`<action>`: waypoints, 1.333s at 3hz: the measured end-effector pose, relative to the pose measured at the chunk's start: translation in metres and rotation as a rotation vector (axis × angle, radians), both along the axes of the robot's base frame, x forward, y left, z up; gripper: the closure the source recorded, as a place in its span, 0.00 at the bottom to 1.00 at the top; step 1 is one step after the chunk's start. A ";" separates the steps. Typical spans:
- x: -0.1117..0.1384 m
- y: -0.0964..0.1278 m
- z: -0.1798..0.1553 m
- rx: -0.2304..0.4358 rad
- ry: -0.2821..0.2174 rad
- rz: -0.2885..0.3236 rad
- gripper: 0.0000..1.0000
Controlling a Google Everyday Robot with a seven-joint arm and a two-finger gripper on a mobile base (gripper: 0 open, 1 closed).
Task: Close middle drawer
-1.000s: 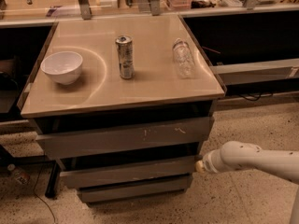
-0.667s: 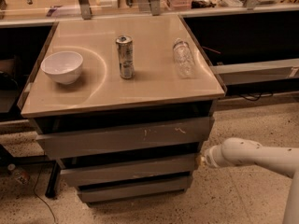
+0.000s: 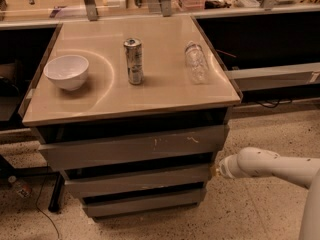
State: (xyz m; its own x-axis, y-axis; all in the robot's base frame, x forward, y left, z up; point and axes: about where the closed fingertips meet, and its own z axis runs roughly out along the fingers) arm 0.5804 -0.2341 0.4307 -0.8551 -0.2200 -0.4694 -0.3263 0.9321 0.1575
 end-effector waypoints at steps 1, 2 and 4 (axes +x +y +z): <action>-0.019 -0.015 0.003 -0.019 0.082 -0.010 1.00; -0.080 -0.068 0.025 -0.086 0.232 -0.103 1.00; -0.213 -0.150 0.091 -0.188 0.376 -0.339 1.00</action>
Offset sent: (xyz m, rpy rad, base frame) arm -0.1896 -0.1442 0.0639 -0.1834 0.4580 -0.2559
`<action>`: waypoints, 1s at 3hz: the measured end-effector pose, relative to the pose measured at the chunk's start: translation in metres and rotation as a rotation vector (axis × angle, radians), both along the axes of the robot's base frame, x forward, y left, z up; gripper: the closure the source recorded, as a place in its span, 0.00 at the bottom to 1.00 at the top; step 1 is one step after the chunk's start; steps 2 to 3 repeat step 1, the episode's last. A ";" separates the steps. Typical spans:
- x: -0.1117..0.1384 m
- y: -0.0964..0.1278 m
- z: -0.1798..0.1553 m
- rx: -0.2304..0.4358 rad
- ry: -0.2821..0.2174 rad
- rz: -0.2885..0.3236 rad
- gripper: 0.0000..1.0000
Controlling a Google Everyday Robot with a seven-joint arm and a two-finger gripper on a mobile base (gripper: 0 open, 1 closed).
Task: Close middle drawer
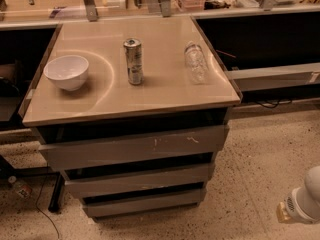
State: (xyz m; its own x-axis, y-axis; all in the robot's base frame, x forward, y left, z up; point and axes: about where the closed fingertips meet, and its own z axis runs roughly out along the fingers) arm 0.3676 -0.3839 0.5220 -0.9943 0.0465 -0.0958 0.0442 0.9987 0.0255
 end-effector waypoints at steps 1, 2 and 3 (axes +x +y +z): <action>0.001 0.001 0.005 -0.002 -0.009 0.000 0.82; 0.001 0.001 0.005 -0.002 -0.009 0.000 0.82; 0.001 0.001 0.005 -0.002 -0.009 0.000 0.82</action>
Offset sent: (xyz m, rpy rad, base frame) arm 0.0000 0.0000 0.0000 0.0000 0.0000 0.0000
